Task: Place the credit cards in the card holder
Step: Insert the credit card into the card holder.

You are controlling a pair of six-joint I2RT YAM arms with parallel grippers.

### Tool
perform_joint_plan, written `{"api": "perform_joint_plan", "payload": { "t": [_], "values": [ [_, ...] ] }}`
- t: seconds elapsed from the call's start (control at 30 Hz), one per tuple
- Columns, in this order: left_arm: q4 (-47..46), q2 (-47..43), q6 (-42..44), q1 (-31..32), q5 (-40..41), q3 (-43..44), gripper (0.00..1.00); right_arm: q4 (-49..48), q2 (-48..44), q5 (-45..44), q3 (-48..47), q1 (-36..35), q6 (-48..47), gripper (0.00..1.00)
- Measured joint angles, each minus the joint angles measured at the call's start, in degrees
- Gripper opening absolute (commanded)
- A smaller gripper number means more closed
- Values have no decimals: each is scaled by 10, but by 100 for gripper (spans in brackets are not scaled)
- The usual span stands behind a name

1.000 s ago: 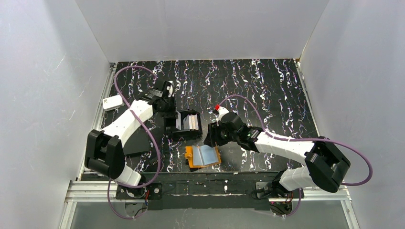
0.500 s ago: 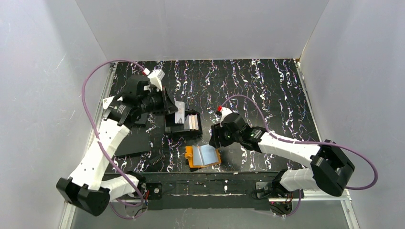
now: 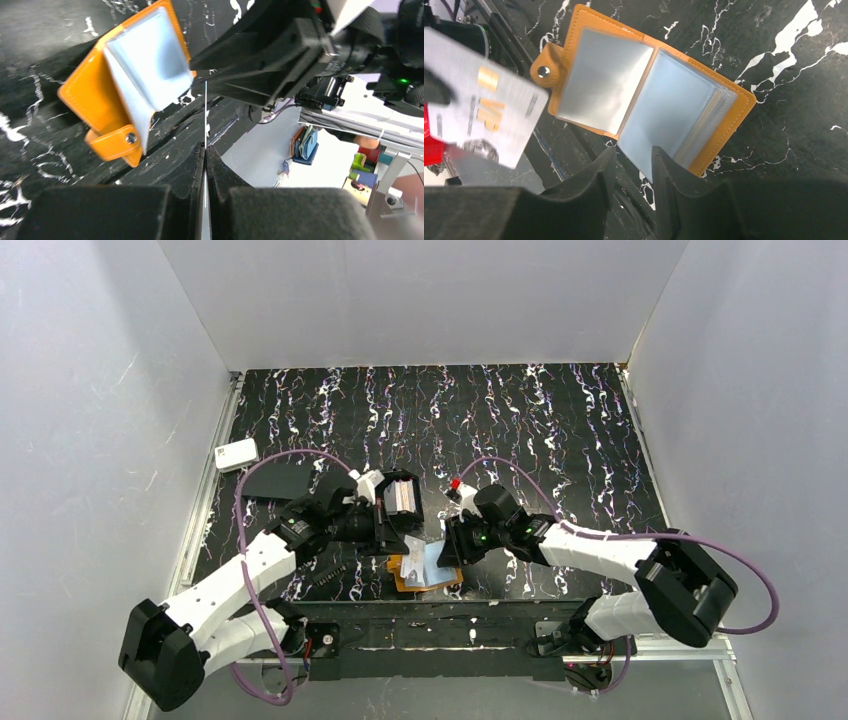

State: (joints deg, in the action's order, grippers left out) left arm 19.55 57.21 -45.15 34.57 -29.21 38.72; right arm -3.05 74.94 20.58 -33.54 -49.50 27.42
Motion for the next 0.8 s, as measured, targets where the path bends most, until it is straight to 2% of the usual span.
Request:
{"api": "perform_joint_plan", "payload": {
  "t": [0.27, 0.8],
  "values": [
    [-90, 70, -29, 43, 7, -26, 0, -6, 36, -24, 8, 7, 12, 28],
    [-89, 99, -29, 43, 58, -70, 0, -20, 46, -42, 11, 11, 13, 26]
  ]
}}
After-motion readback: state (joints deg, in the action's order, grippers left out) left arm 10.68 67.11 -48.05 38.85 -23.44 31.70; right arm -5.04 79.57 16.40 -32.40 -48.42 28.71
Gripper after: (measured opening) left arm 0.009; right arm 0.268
